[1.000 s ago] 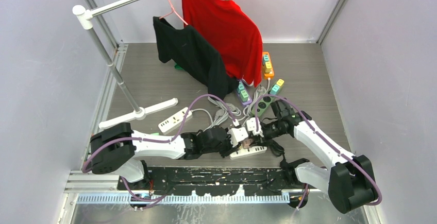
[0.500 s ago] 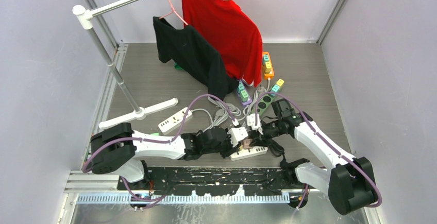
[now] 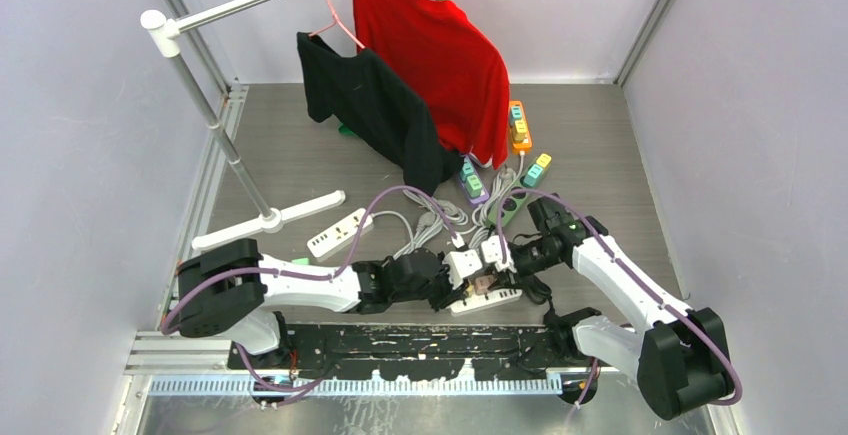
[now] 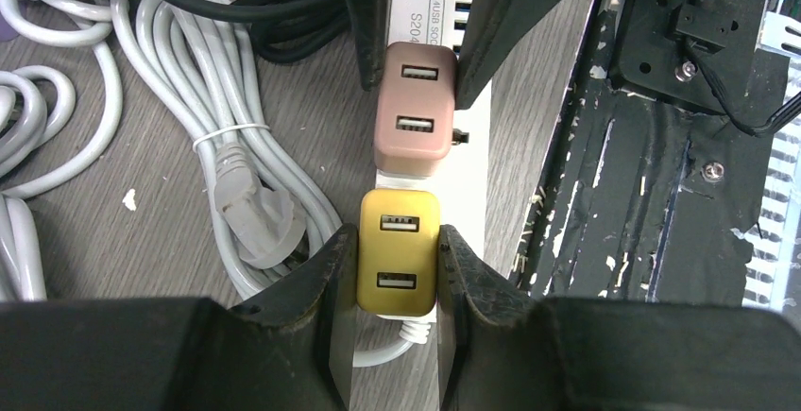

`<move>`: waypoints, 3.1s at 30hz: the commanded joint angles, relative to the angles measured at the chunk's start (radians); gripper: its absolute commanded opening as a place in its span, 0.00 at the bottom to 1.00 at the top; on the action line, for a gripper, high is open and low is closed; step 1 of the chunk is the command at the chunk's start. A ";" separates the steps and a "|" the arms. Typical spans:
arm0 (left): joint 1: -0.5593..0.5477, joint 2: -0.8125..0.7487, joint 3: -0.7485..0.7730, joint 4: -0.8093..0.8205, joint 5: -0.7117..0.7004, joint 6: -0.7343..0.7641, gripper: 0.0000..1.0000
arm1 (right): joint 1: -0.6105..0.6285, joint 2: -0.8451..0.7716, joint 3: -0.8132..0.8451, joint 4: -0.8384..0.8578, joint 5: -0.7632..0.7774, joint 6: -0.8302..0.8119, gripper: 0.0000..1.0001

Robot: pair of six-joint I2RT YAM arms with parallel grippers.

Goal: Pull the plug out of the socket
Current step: Remove the plug from the socket, then place the plug at the center of the board.

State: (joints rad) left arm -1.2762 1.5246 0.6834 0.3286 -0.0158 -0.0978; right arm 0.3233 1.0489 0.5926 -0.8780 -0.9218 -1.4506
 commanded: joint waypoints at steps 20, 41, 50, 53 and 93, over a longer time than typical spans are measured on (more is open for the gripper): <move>-0.005 0.086 -0.017 -0.054 0.026 -0.038 0.00 | -0.065 -0.030 0.024 -0.145 -0.116 -0.076 0.01; -0.005 0.053 -0.071 -0.060 -0.021 -0.077 0.00 | -0.167 -0.056 0.083 -0.226 -0.115 0.010 0.01; -0.005 0.038 -0.027 -0.137 -0.046 -0.078 0.04 | -0.238 -0.052 0.133 0.028 -0.177 0.538 0.01; -0.005 0.020 -0.010 -0.157 -0.069 -0.085 0.30 | -0.273 -0.047 0.140 0.030 -0.150 0.598 0.01; 0.198 -0.299 0.295 -0.438 -0.124 -0.657 0.80 | -0.446 0.239 0.082 0.603 -0.508 1.638 0.02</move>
State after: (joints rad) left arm -1.0763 1.1694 0.8700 -0.0051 -0.0956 -0.7109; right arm -0.1246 1.2854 0.6689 -0.3096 -1.3811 0.1604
